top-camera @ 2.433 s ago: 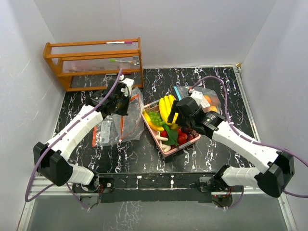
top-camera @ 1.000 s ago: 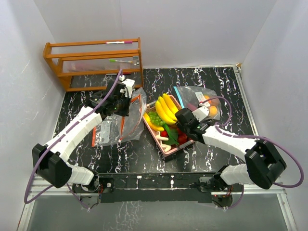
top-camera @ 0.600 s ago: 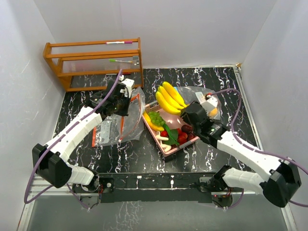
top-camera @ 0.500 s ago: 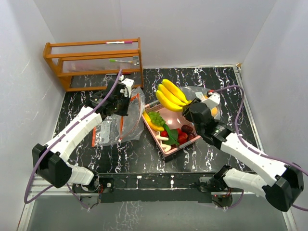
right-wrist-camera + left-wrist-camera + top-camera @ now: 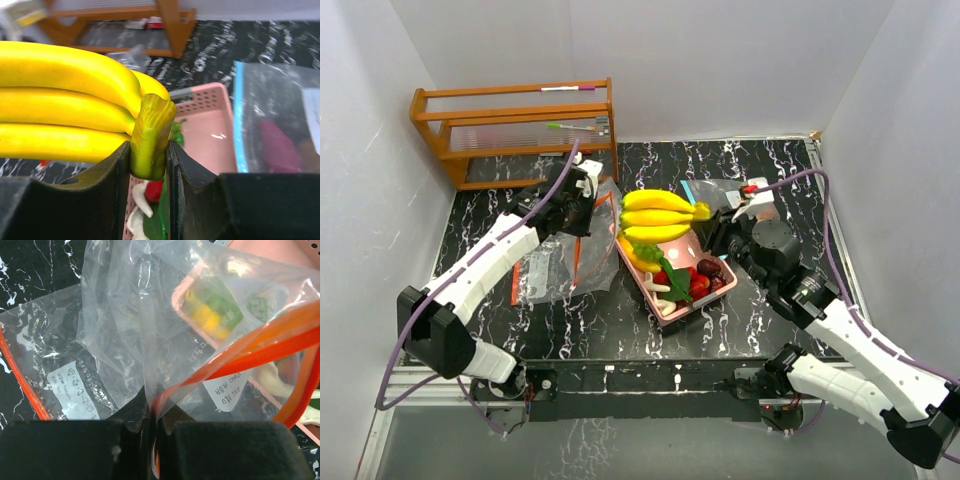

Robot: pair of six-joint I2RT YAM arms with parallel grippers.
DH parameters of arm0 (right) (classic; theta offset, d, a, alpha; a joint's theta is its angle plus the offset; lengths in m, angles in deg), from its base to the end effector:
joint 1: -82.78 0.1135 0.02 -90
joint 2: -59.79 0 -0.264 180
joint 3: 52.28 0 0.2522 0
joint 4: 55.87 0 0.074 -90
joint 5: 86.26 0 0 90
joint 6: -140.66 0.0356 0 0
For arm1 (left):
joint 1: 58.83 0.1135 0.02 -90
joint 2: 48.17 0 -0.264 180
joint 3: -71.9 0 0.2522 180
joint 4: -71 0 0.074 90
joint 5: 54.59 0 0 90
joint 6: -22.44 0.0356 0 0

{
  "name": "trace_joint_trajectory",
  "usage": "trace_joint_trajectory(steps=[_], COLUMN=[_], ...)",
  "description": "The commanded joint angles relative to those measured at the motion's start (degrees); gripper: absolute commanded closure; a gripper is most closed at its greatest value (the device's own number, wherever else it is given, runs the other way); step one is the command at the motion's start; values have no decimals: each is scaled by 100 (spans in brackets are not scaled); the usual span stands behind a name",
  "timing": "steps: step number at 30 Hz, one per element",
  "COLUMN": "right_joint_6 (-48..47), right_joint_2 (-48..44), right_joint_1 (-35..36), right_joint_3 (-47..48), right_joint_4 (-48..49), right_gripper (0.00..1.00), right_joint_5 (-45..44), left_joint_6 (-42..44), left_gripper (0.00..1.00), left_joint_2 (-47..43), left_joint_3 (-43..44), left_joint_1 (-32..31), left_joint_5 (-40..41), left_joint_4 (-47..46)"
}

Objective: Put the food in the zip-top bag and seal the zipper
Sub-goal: Pick up the fake fruit from the bin.

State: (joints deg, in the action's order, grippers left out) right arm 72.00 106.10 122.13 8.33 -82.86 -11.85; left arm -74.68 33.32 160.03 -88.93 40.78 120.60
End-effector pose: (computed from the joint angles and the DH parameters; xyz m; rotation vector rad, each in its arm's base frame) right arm 0.1512 0.1116 0.3429 -0.0872 1.8115 0.5155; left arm 0.2712 -0.1534 0.3292 0.4169 2.2891 -0.2197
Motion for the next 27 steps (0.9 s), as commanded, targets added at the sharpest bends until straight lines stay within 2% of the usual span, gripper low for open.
trace_joint_trajectory(steps=[1,9,21,27], right_joint_6=[-643,-1355,-2161,-2077], right_joint_2=[57,485,1508,1901], right_joint_1=[20,79,86,169], right_joint_3=[383,125,573,698], right_joint_4=[1018,2143,2934,3490], right_gripper=[92,92,92,92], right_joint_5=[1769,3284,4616,4742], left_joint_6=[-57,-74,-106,-145], left_gripper=[100,100,100,100], left_joint_2=[27,-34,-190,-208], left_joint_3=[175,250,411,393], left_joint_1=[23,23,25,24], left_joint_5=[-104,-533,-1488,-1544], left_joint_4=[-98,-103,24,73])
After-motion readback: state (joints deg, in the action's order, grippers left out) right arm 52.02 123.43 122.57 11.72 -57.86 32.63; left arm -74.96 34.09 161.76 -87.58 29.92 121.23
